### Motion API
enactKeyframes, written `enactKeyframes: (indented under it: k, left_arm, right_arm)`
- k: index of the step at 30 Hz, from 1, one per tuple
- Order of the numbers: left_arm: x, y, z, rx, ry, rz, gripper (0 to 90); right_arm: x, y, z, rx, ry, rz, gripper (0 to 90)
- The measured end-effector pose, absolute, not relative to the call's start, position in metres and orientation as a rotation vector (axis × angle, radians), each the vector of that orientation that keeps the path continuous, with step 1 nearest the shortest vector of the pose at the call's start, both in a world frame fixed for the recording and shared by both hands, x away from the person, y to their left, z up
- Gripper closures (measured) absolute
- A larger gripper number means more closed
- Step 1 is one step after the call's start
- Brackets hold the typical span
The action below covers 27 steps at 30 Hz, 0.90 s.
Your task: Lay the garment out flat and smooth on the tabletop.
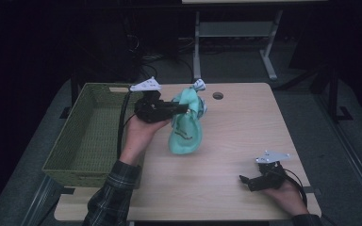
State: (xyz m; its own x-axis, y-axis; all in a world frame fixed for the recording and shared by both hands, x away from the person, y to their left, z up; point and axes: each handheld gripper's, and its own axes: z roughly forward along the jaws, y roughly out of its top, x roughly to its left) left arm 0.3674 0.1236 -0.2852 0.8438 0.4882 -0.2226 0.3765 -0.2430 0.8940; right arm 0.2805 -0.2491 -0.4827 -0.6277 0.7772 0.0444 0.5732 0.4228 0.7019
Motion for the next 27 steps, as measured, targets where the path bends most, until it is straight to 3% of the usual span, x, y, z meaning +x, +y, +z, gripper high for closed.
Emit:
enactKeyframes:
  k: [27]
  left_arm:
    - [0.365,0.057,-0.365,1.935,0.598,-0.037,80.8]
  right_arm:
    - [0.28,-0.249,-0.483,1.168,2.397,1.012,1.8]
